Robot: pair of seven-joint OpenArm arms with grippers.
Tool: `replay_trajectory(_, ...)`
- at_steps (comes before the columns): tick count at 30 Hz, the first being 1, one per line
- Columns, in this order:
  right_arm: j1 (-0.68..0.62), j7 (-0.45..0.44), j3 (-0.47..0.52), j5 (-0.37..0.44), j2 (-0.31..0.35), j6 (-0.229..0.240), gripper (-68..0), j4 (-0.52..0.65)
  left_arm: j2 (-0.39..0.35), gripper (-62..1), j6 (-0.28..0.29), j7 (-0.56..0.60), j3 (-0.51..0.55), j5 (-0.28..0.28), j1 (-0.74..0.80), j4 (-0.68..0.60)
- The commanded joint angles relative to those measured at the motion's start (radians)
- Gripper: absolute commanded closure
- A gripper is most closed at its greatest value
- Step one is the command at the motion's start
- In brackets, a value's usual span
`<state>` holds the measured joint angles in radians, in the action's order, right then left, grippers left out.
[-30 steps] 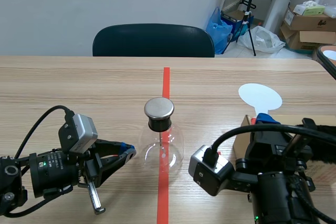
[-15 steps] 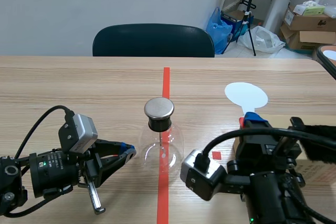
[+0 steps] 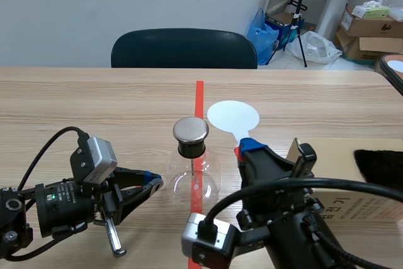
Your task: Do the electroscope experiment
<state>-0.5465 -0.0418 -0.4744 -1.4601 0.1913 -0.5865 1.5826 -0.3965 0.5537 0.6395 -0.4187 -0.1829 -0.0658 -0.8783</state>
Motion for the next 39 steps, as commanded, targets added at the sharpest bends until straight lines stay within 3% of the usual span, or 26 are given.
replay_trajectory(1,0.006,-0.024,-0.002,-0.001,0.005,-0.011,-1.1,0.008,0.0,-3.1,0.006,0.018,0.002,0.014,-0.001,-0.016)
replay_trajectory(11,0.006,-0.175,-0.002,-0.001,0.005,-0.011,-1.0,0.008,0.0,-3.1,0.006,0.018,0.002,0.014,-0.001,-0.016)
replay_trajectory(39,0.006,-0.179,-0.002,-0.001,0.005,-0.011,-1.1,0.008,0.0,-3.1,0.006,0.018,0.002,0.014,-0.001,-0.016)
